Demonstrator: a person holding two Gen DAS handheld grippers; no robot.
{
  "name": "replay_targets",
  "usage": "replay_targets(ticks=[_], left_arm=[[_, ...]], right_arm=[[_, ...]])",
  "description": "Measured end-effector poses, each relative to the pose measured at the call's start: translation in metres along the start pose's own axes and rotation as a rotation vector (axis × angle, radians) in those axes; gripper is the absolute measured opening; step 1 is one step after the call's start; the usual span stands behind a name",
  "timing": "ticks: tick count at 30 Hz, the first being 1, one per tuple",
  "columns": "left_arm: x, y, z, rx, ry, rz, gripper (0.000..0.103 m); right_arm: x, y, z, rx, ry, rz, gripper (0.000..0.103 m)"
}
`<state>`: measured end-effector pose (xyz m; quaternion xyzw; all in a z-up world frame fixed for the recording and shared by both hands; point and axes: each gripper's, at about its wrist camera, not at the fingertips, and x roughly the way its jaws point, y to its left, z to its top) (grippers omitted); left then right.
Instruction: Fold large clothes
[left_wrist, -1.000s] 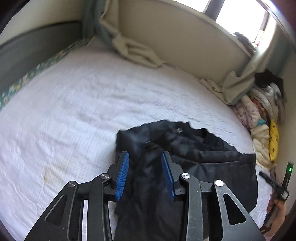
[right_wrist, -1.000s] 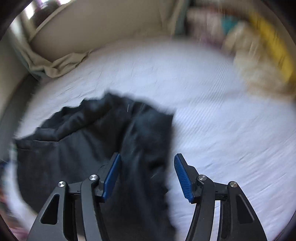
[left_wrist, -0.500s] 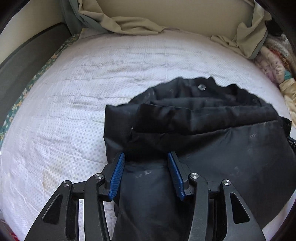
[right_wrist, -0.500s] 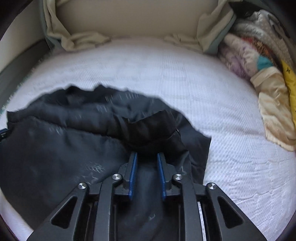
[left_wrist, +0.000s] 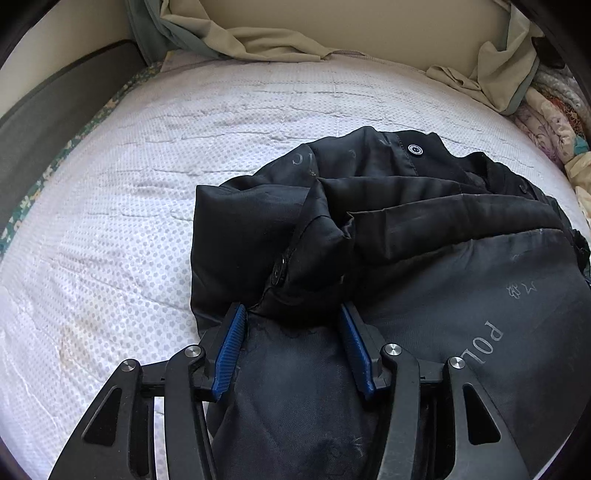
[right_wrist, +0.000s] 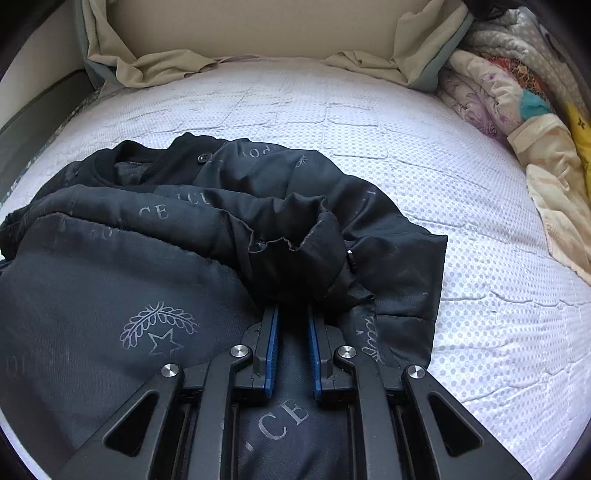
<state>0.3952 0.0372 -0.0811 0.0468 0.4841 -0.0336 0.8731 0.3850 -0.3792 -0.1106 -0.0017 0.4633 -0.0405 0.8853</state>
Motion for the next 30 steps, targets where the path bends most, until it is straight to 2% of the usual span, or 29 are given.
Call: replay_targets(ticks=[11, 20, 25, 28, 30], left_arm=[[0.002, -0.002, -0.003, 0.002, -0.017, -0.011, 0.059], [0.001, -0.002, -0.002, -0.004, -0.017, -0.010, 0.060], [-0.012, 0.001, 0.010, -0.038, -0.002, -0.011, 0.060], [-0.044, -0.002, 0.021, -0.047, -0.064, -0.024, 0.057], [-0.068, -0.008, 0.024, -0.032, -0.124, -0.042, 0.062]], right_arm=[[0.007, -0.009, 0.004, 0.034, -0.014, 0.057, 0.007], [0.007, -0.007, 0.001, 0.030, -0.038, 0.038, 0.007], [0.006, -0.006, 0.000, 0.026, -0.041, 0.030, 0.007], [0.005, -0.006, 0.003, 0.028, -0.030, 0.028, 0.007], [0.003, -0.008, 0.007, 0.048, -0.010, 0.038, 0.007]])
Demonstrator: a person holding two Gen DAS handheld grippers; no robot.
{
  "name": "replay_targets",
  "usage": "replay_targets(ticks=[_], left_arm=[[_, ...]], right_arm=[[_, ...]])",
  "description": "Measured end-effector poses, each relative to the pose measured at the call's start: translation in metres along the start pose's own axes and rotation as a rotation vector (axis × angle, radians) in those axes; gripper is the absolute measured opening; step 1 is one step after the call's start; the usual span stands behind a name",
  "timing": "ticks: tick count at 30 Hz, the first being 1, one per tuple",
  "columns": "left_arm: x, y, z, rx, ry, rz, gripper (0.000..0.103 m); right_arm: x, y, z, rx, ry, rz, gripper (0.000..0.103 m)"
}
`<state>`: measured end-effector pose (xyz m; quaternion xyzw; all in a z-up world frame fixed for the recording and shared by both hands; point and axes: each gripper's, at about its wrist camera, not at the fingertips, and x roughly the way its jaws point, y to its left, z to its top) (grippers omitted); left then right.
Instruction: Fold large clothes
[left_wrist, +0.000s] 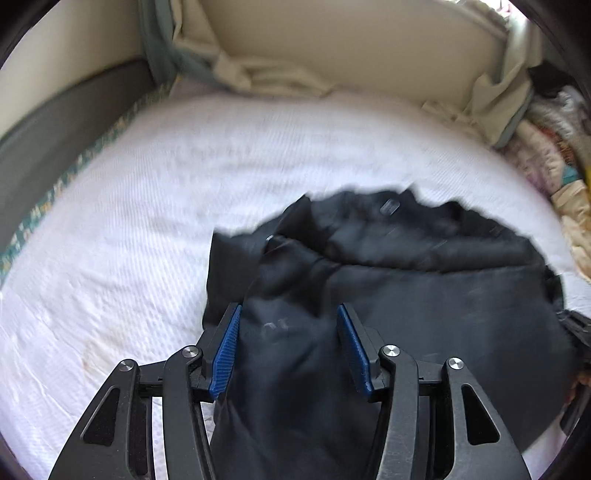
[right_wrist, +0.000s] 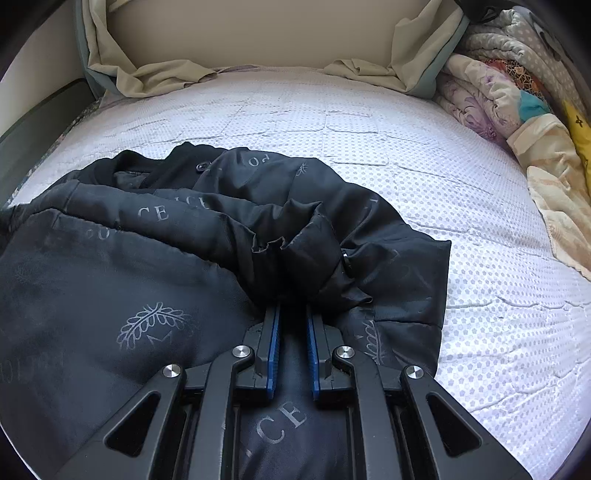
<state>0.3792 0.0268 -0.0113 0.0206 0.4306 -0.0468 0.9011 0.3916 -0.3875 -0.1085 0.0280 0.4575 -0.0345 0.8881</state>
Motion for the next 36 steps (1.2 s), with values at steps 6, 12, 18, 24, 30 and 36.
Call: replay_targets(ticks=[6, 12, 18, 24, 30, 36], left_arm=[[-0.036, -0.038, -0.007, 0.097, -0.061, -0.054, 0.076], [-0.037, -0.042, -0.004, 0.130, -0.052, 0.008, 0.079], [-0.035, 0.030, 0.018, -0.055, -0.070, 0.148, 0.079], [-0.061, 0.031, 0.018, -0.103, -0.129, 0.007, 0.079], [-0.057, -0.062, 0.000, 0.169, -0.082, -0.155, 0.085], [0.008, -0.084, -0.024, 0.231, 0.068, -0.073, 0.086]], right_arm=[[-0.028, -0.007, 0.016, 0.083, 0.039, 0.056, 0.021], [-0.100, 0.019, 0.019, -0.004, -0.165, 0.017, 0.043], [-0.110, 0.032, 0.014, -0.032, -0.147, 0.106, 0.043], [-0.118, 0.024, 0.012, 0.013, -0.148, 0.157, 0.043], [-0.122, 0.059, 0.001, -0.049, -0.143, 0.220, 0.043], [-0.085, 0.091, -0.018, -0.159, -0.097, 0.133, 0.043]])
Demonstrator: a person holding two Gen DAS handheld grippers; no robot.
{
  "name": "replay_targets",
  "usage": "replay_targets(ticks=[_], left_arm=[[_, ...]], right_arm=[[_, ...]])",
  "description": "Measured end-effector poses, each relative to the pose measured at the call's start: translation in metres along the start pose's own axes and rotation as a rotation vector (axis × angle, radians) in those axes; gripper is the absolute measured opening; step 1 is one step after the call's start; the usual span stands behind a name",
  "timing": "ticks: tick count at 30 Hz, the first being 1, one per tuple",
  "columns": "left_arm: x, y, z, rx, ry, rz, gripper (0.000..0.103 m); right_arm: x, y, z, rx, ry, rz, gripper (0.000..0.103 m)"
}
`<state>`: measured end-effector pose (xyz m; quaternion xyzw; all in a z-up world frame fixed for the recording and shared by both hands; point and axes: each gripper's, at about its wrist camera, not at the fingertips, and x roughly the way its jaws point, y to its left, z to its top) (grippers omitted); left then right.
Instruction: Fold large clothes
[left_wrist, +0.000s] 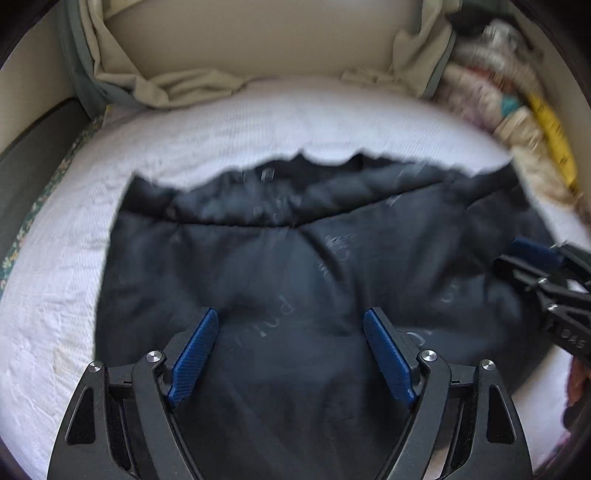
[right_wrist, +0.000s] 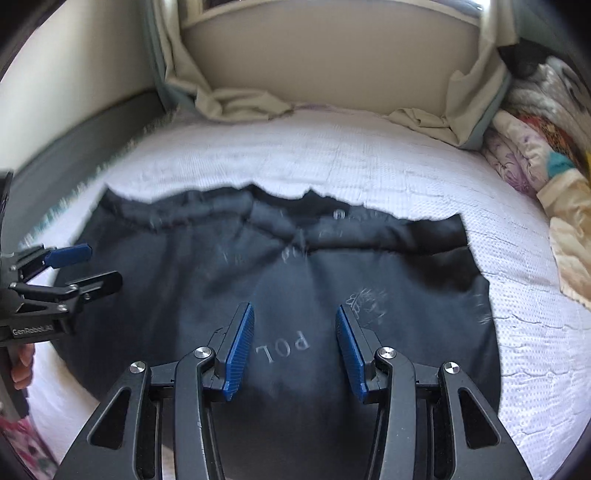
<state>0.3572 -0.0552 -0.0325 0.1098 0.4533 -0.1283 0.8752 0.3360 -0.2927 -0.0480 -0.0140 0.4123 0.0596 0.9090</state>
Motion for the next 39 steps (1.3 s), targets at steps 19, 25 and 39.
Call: replay_targets(ticks=[19, 25, 39], left_arm=[[0.026, -0.004, -0.015, -0.007, 0.017, 0.023, 0.091], [0.000, 0.006, -0.001, -0.023, -0.007, 0.002, 0.091], [0.002, 0.094, 0.013, -0.267, -0.002, 0.169, 0.087]], right_arm=[[0.049, 0.013, -0.034, -0.105, 0.017, -0.073, 0.044], [0.029, -0.005, -0.006, -0.005, 0.108, 0.027, 0.044], [0.020, -0.125, 0.025, 0.268, 0.055, -0.066, 0.034]])
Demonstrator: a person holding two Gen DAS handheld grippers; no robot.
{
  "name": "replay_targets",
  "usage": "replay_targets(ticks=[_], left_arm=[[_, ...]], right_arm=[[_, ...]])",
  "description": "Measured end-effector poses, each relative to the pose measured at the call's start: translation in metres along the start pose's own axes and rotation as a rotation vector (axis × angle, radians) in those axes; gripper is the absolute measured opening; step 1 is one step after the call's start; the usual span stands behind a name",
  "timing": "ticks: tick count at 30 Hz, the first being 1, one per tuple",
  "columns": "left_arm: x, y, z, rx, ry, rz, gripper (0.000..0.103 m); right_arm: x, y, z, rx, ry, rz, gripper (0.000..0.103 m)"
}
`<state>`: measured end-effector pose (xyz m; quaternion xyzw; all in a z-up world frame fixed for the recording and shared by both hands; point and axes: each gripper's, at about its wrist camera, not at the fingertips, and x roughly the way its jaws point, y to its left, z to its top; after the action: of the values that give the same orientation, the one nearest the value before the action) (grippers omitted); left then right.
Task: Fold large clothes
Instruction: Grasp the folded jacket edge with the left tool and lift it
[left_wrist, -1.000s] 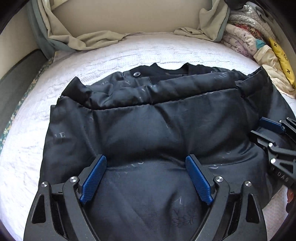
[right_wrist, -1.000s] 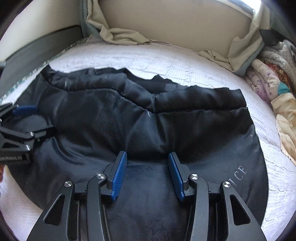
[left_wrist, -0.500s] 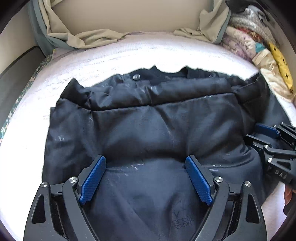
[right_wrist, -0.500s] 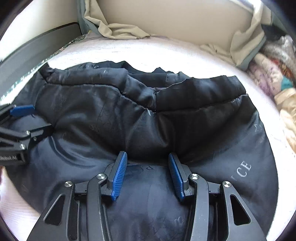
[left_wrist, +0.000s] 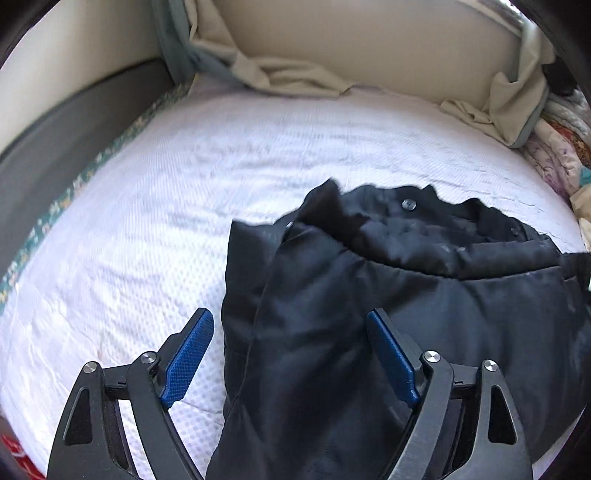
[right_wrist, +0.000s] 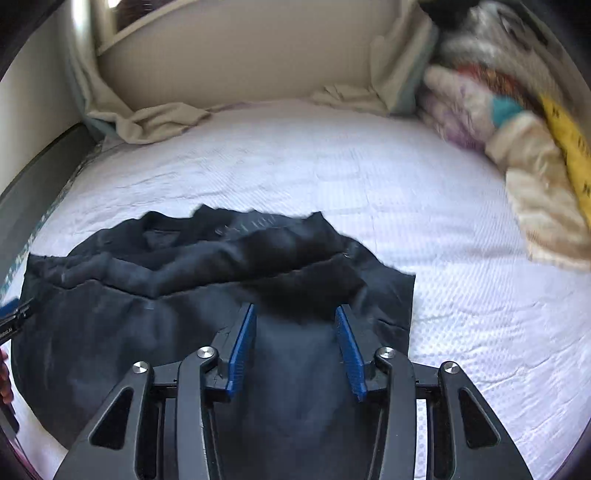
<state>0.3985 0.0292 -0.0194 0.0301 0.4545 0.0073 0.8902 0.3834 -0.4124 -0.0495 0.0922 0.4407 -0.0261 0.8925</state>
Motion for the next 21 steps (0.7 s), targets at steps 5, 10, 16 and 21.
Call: replay_targets(ticks=[5, 10, 16, 21], left_arm=[[0.027, 0.009, -0.004, -0.044, 0.098, -0.041, 0.087], [0.037, 0.009, -0.011, -0.045, 0.114, -0.060, 0.089], [0.047, 0.021, -0.015, -0.135, 0.159, -0.128, 0.093], [0.029, 0.048, -0.010, -0.253, 0.180, -0.234, 0.092]], right_arm=[[0.027, -0.004, -0.006, 0.008, 0.065, -0.013, 0.025], [0.041, -0.003, -0.016, -0.023, 0.087, -0.034, 0.024], [0.045, -0.002, -0.025, -0.039, 0.063, -0.055, 0.024], [0.028, -0.017, -0.015, 0.084, 0.082, 0.020, 0.026]])
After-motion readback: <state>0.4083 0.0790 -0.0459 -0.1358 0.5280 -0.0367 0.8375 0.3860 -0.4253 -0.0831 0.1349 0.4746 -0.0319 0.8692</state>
